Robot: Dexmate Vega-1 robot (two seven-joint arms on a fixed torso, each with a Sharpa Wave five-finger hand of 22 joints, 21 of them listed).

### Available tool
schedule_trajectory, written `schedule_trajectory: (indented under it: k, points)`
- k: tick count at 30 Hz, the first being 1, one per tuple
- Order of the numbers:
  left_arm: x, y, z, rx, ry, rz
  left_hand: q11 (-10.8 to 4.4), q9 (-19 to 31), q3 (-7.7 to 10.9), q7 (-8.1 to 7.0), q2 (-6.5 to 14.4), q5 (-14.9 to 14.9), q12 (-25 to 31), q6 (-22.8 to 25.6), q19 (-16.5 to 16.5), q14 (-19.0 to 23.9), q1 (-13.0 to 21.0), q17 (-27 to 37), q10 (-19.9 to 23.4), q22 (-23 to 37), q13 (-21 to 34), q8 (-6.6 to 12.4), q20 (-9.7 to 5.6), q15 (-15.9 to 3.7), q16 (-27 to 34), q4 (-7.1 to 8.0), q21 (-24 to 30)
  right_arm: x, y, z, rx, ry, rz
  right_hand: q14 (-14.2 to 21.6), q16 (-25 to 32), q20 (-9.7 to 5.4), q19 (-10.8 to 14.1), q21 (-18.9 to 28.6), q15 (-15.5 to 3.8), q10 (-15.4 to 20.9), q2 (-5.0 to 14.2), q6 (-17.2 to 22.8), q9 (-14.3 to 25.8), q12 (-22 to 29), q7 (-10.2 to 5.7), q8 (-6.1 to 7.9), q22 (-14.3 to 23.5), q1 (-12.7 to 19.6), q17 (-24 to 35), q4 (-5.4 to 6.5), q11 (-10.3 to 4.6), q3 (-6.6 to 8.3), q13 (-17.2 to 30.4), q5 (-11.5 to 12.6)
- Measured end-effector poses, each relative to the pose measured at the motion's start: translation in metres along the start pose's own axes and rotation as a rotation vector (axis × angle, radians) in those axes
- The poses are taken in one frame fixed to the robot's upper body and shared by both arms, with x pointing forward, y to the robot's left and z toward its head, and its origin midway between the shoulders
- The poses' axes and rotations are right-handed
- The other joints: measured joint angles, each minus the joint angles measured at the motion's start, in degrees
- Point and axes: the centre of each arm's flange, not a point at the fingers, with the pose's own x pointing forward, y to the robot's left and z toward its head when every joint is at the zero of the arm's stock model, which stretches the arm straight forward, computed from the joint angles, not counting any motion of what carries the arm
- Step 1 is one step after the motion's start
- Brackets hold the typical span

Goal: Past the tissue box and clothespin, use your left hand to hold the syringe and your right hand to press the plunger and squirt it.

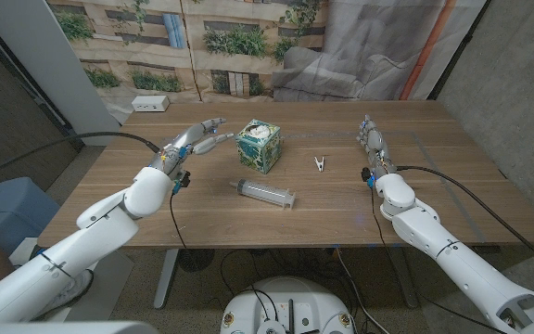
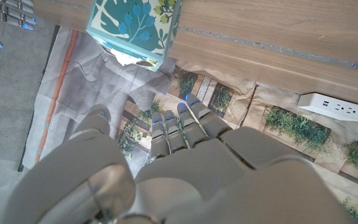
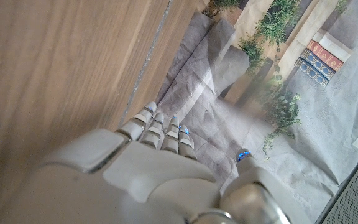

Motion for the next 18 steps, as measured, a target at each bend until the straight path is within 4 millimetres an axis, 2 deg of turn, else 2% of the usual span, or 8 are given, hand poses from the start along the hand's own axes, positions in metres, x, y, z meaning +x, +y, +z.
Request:
schedule_trajectory:
  k: [9,12,14,18]
  points:
    - [0.008,-0.008,-0.017,-0.138,0.025,0.061,0.81,0.0,-0.30,0.44,0.7,0.2,0.0,-2.6,-1.7,-1.8,-1.9,0.0,-2.0,-0.1,0.0,0.00,0.10,0.38,0.0,0.57,0.0,0.003,0.003,0.000,0.019,-0.015,0.006,0.3,0.0,0.00,0.0,0.0,-0.29,0.3,0.00,0.2,0.0,0.0,0.00,0.00,0.0,0.0,0.0,0.00,-0.31,0.00,0.0,0.0]
    - [0.009,-0.014,-0.023,-0.185,0.036,0.084,0.59,0.0,-0.30,0.65,0.5,0.2,0.0,-2.8,-1.8,-2.0,-2.2,0.0,-2.3,-0.1,0.0,0.00,0.05,0.56,0.0,0.57,0.0,0.003,0.004,0.000,0.025,-0.022,0.006,0.5,0.0,0.00,0.0,0.0,-0.50,0.6,0.00,0.3,0.0,0.0,-0.13,0.00,0.0,0.0,0.0,0.00,0.00,0.00,0.0,0.0]
    - [0.011,-0.017,-0.027,-0.218,0.045,0.101,0.72,0.0,-0.07,0.34,0.7,0.2,0.0,-3.3,-2.0,-2.2,-2.5,0.0,-2.6,-0.1,-0.1,0.00,0.08,0.36,0.0,0.80,0.0,0.003,0.005,0.000,0.030,-0.026,0.008,0.5,0.0,0.00,0.0,0.0,-0.50,0.8,0.00,0.8,0.0,0.2,0.02,0.00,0.0,0.0,0.0,0.00,-0.21,0.00,0.0,0.0]
    - [0.014,-0.023,-0.033,-0.277,0.062,0.129,0.27,0.0,-0.06,0.63,1.1,0.4,0.0,-3.6,-2.4,-2.3,-2.9,0.0,-2.9,-0.1,-0.3,0.00,0.04,0.24,0.0,0.80,0.0,0.004,0.009,-0.001,0.041,-0.030,0.014,0.5,0.0,-0.32,0.3,0.0,-0.52,1.0,0.00,0.8,0.0,0.2,0.00,0.00,0.0,0.0,0.0,0.00,-0.41,0.00,0.0,0.4]
